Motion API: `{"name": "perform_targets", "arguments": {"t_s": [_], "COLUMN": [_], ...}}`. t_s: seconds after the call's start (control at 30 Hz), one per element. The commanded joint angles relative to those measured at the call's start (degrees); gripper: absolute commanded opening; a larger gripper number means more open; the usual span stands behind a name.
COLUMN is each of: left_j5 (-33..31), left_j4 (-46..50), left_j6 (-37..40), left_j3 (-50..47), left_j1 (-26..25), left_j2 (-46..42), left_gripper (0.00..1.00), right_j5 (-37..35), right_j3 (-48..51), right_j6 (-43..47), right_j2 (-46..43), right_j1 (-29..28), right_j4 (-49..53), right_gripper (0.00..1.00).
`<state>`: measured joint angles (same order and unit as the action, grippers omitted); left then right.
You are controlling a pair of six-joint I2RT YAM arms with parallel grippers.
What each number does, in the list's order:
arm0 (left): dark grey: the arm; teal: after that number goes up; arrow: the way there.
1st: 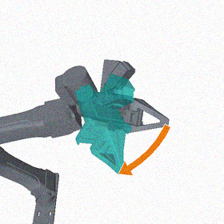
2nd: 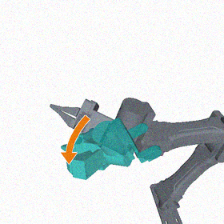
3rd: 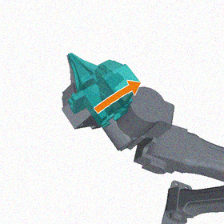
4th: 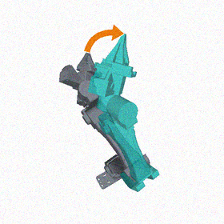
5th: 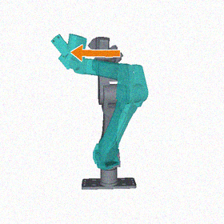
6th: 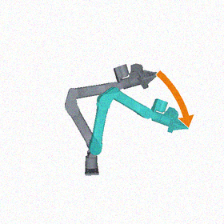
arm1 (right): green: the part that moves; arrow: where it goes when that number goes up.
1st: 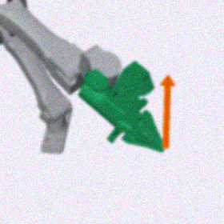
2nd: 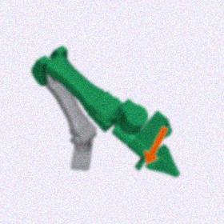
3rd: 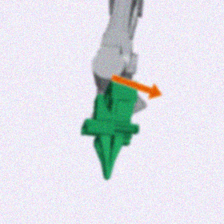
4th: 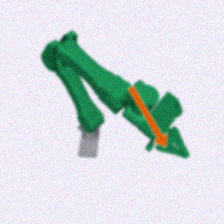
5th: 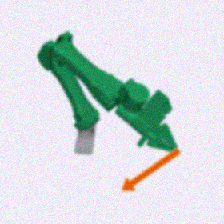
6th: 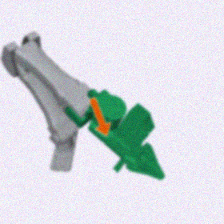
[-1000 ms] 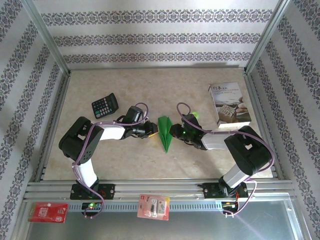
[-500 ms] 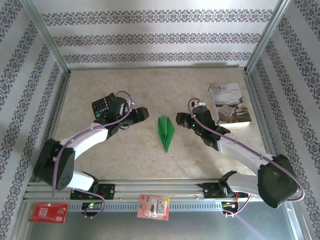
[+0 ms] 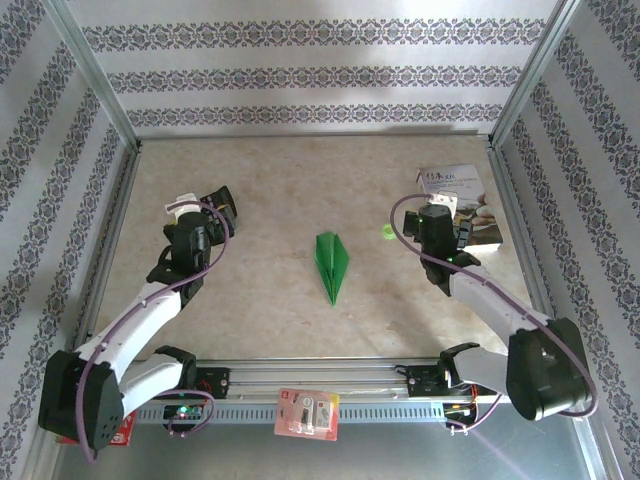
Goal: Fold a paper plane with a square sheet of paper (pick it up from the middle)
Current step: Reset both arms
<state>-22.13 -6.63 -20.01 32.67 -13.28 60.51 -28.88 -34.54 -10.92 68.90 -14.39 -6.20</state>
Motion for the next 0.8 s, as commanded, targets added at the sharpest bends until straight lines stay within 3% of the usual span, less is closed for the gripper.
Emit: {"name": "perform_targets", "arguments": {"t_s": [0.0,0.13,0.27,0.33,0.43,0.57,0.6,0.67,0.7,0.77], "left_j5": [-6.1,-3.6,5.9,6.3,11.6,17.3,17.9,20.6,21.5,20.7], "left_j4": [-7.2,-14.5,-25.3,-28.7,-28.8,-34.5,-40.0,-55.9,-59.3,-45.9], "left_j6": [8.1,13.0,14.5,15.2,15.3,17.4,18.1,18.2,18.8,18.0], "left_j3": [-1.5,-3.3,-5.4,-6.0,-5.4,-8.0,-10.1,-14.1,-15.1,-11.2], "left_j1": [2.7,5.7,9.0,9.8,11.9,13.3,13.3,14.1,14.1,14.1], "left_j2": [4.1,11.6,18.5,21.5,22.4,22.5,24.3,31.4,32.2,29.2], "left_gripper": [1.00,1.00,1.00,1.00,1.00,1.00,1.00,1.00,1.00,1.00], "right_j5": [3.0,9.6,15.0,16.5,20.0,25.6,26.4,26.2,25.8,25.6], "right_j3": [2.7,6.7,5.5,5.8,7.9,14.5,16.2,15.2,13.4,13.8], "right_j6": [5.7,8.2,6.9,7.9,8.6,7.1,7.0,7.3,7.3,7.3], "right_j2": [1.7,6.1,11.1,11.8,10.9,18.9,19.9,17.1,18.0,18.9], "right_j1": [1.4,4.4,8.5,9.3,11.2,14.3,14.4,14.4,14.4,14.3], "right_j4": [-10.7,-22.6,-24.1,-25.8,-29.9,-51.8,-55.2,-46.8,-47.1,-49.8], "right_gripper": [0.98,0.98,0.98,0.98,0.98,0.98,0.98,0.98,0.98,0.98]}}
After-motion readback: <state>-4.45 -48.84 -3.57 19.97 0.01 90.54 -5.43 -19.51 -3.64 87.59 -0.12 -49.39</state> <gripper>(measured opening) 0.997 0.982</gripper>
